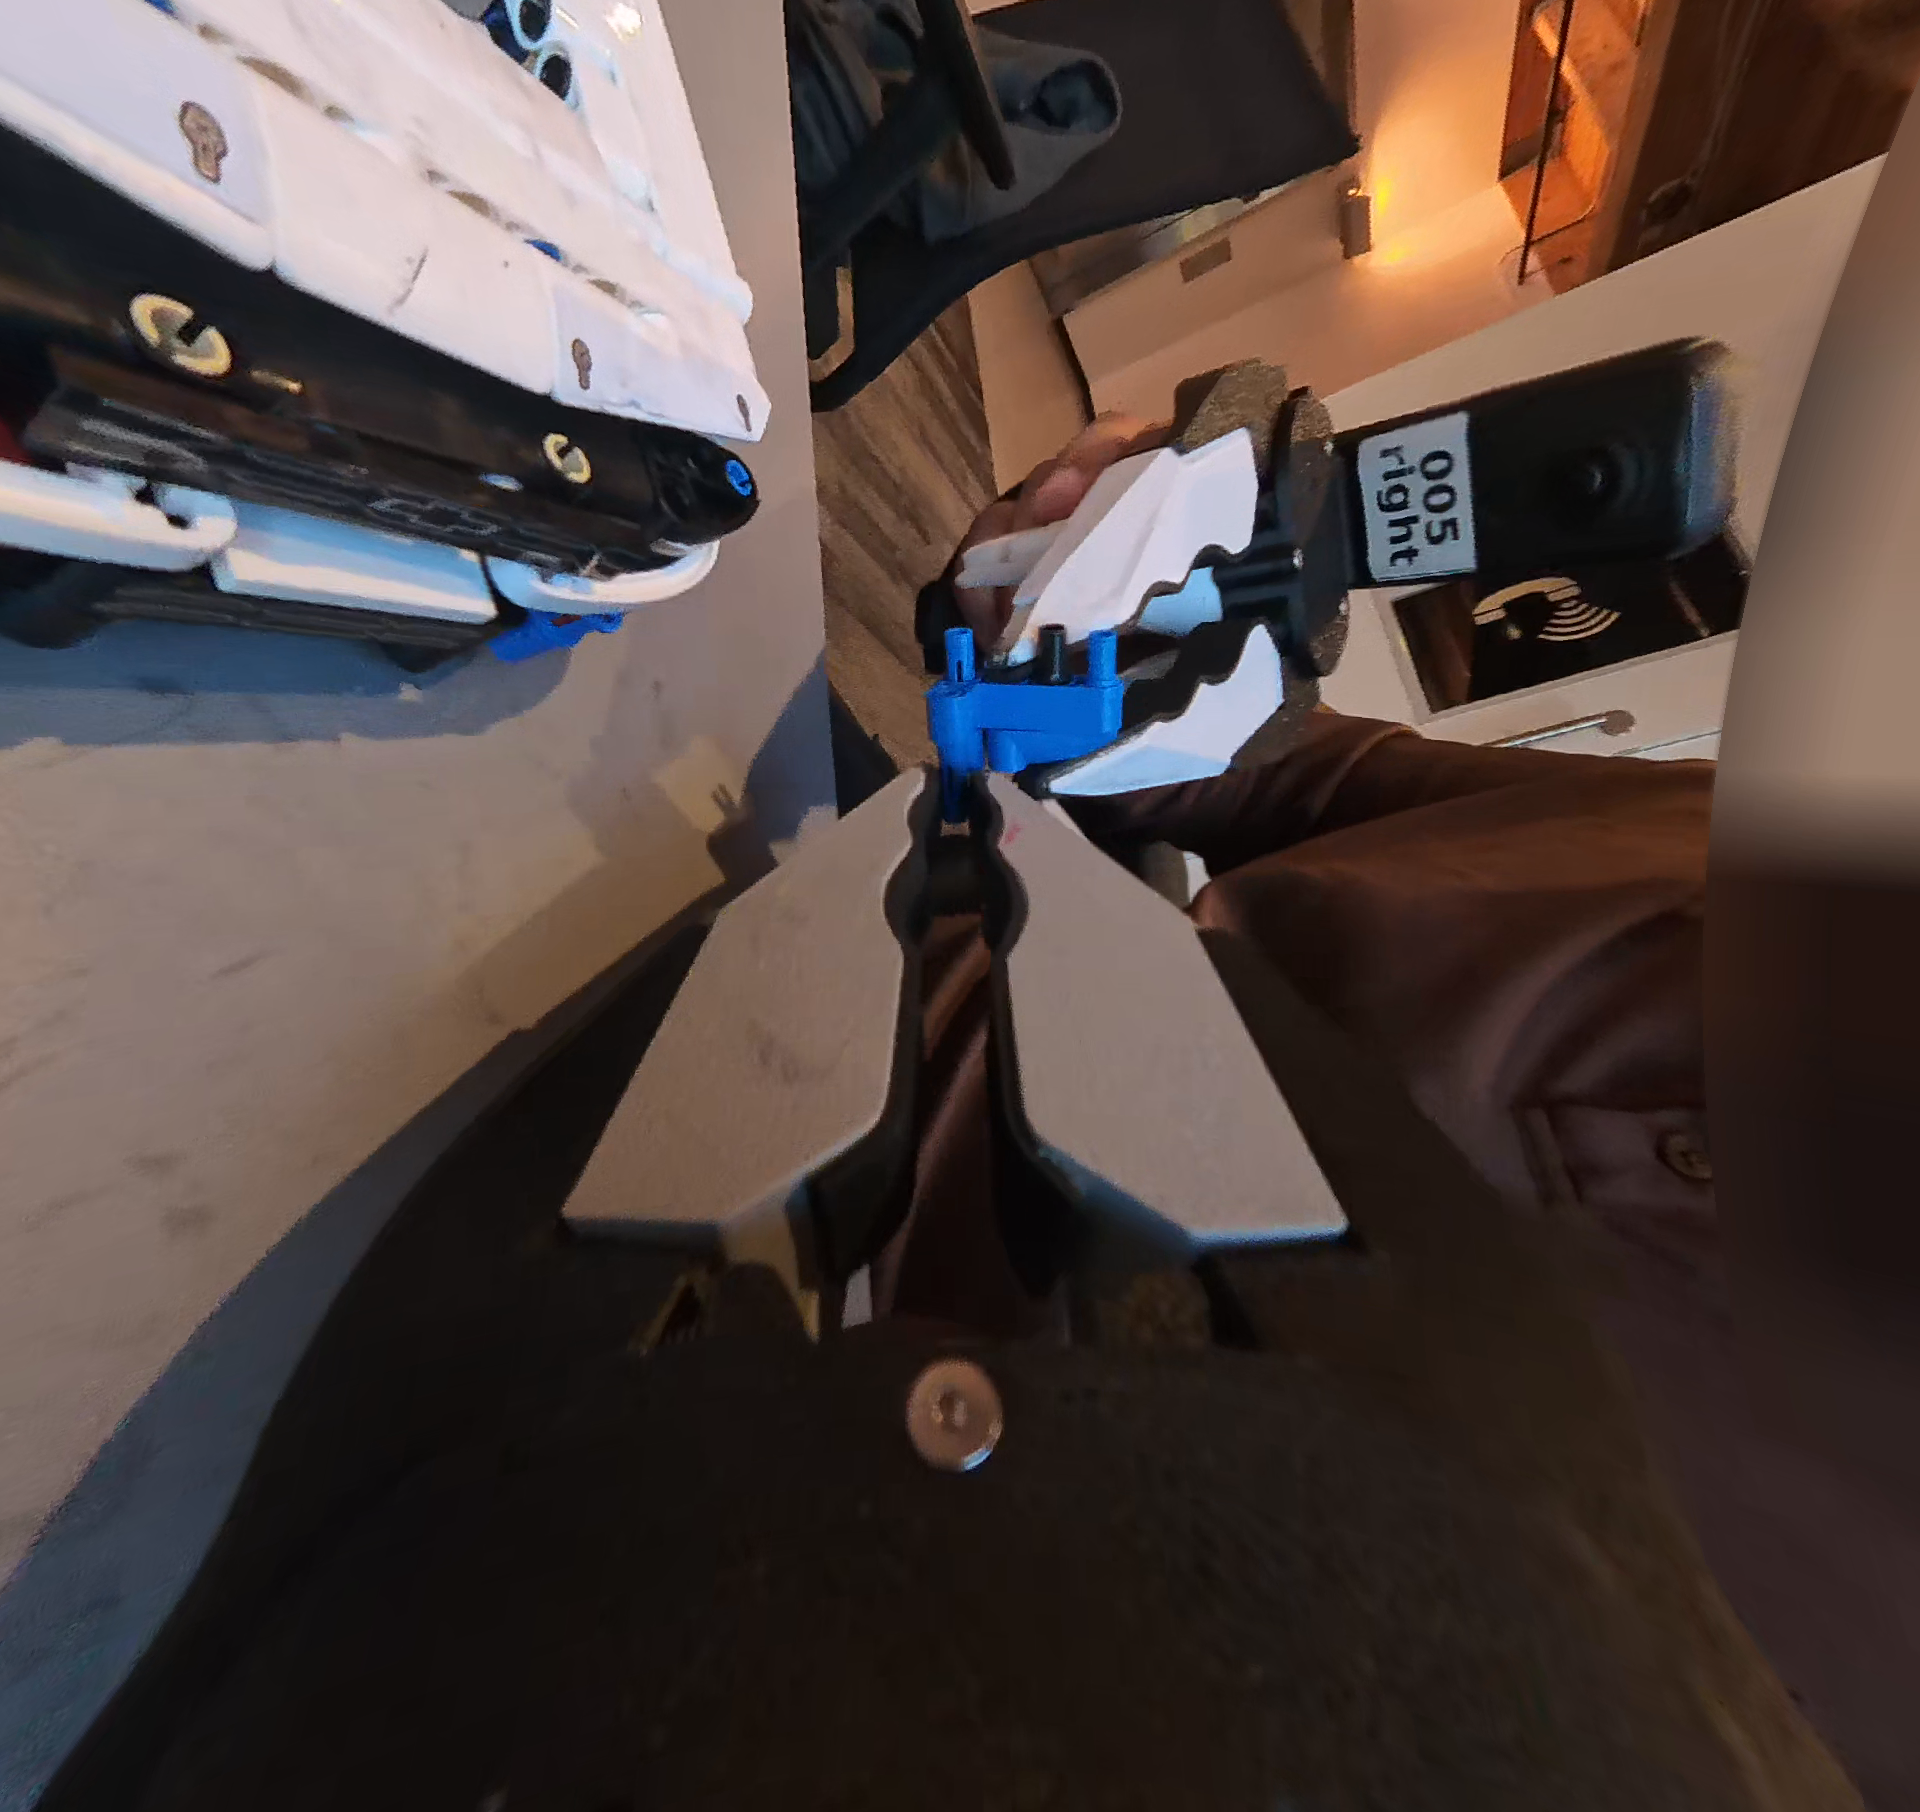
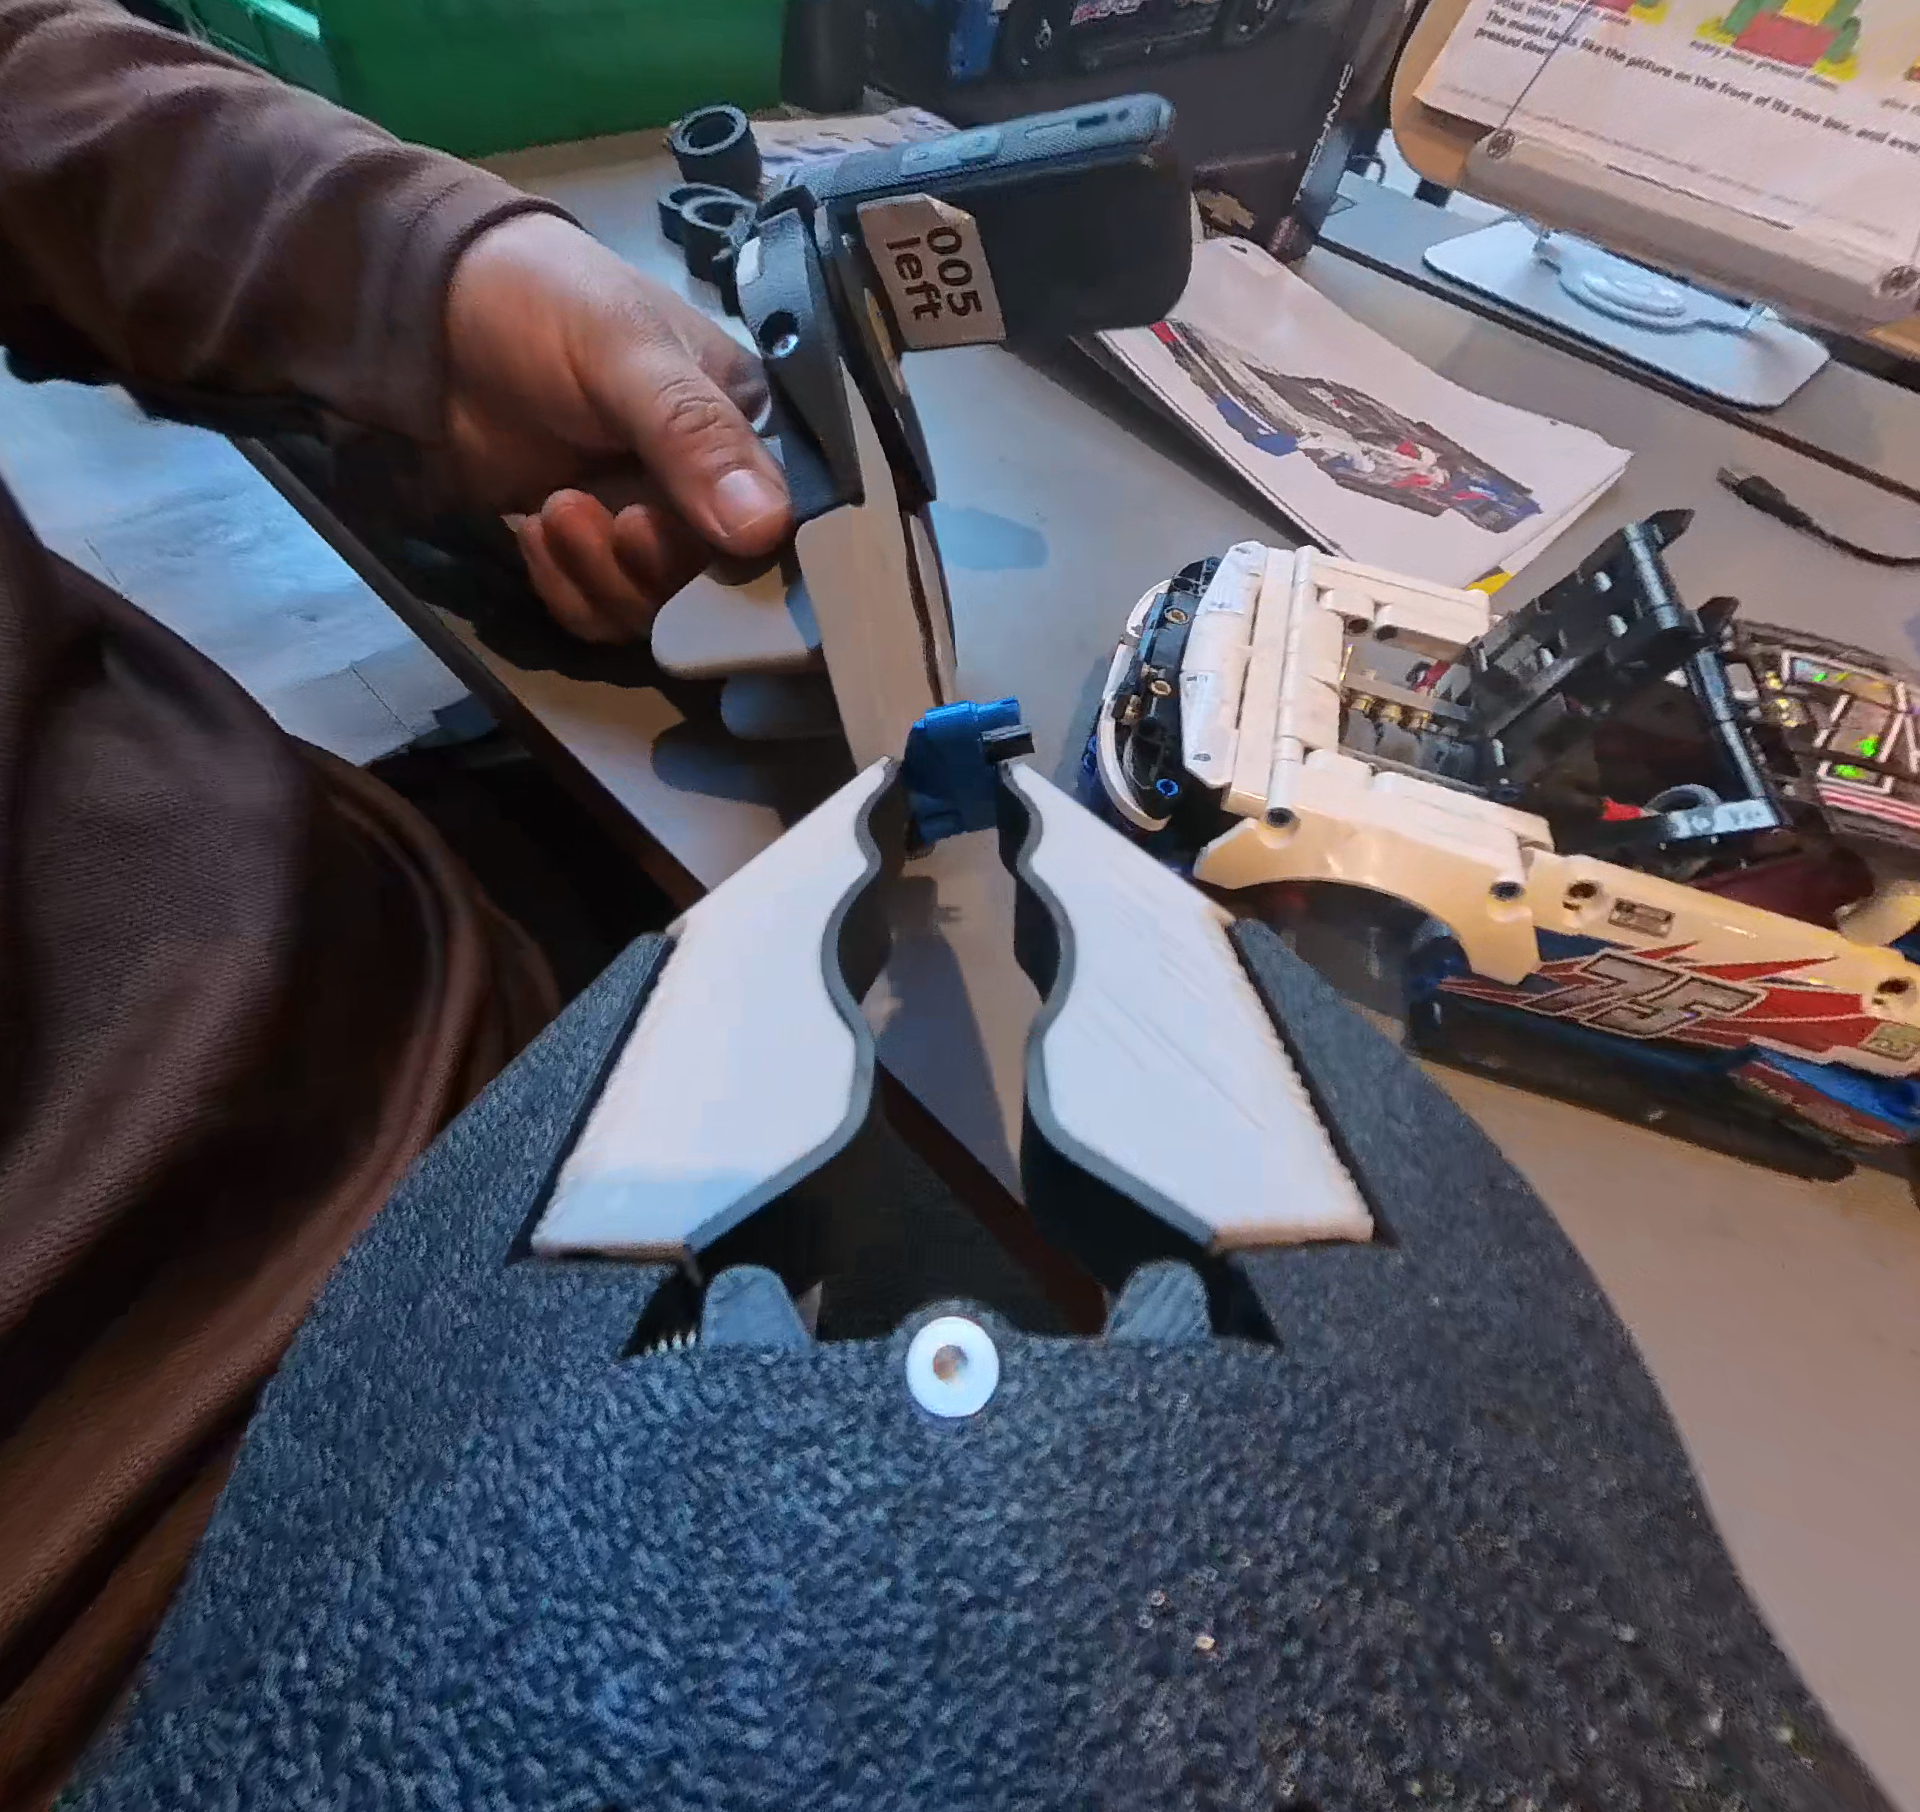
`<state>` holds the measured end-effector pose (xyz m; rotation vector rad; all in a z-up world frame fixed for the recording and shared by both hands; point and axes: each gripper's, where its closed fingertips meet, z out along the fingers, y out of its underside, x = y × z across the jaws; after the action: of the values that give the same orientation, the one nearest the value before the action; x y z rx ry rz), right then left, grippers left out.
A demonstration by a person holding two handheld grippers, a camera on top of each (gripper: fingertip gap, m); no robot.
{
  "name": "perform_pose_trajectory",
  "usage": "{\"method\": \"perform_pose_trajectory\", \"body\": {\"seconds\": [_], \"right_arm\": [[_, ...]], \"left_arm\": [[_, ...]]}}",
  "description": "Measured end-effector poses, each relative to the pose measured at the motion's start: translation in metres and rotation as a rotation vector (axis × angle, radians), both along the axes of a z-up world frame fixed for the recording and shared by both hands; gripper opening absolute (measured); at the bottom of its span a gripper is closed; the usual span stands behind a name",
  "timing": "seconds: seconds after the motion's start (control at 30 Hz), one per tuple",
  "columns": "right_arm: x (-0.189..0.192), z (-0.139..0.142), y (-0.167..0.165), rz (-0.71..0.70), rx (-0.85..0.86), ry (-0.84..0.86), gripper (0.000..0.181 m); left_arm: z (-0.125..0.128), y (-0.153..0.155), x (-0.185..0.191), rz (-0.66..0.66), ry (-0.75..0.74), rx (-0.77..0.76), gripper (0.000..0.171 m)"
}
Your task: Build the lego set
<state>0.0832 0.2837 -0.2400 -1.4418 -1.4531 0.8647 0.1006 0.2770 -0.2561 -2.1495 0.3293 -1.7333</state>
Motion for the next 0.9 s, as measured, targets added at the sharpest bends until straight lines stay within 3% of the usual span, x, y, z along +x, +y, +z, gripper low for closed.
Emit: {"method": "perform_pose_trajectory", "body": {"seconds": [0.23,0.4,0.67,0.8,0.9], "right_arm": [[-0.004,0.001,0.001,-0.012,-0.042,0.030,0.018],[-0.001,0.001,-0.001,0.015,0.023,0.008,0.017],[0.000,0.001,0.004,-0.041,-0.005,0.024,0.017],[0.001,0.000,0.005,-0.058,-0.074,0.045,0.017],[0.001,-0.001,0.005,-0.061,-0.088,0.054,0.017]], "left_arm": [[0.002,0.000,-0.002,-0.031,-0.054,-0.052,0.001],[0.002,-0.002,0.002,-0.066,-0.069,-0.078,0.001],[0.004,0.003,0.000,-0.024,-0.066,-0.046,0.002],[0.005,0.005,-0.006,0.022,-0.038,0.019,0.007],[0.004,0.009,-0.012,0.063,-0.003,0.047,0.022]]}}
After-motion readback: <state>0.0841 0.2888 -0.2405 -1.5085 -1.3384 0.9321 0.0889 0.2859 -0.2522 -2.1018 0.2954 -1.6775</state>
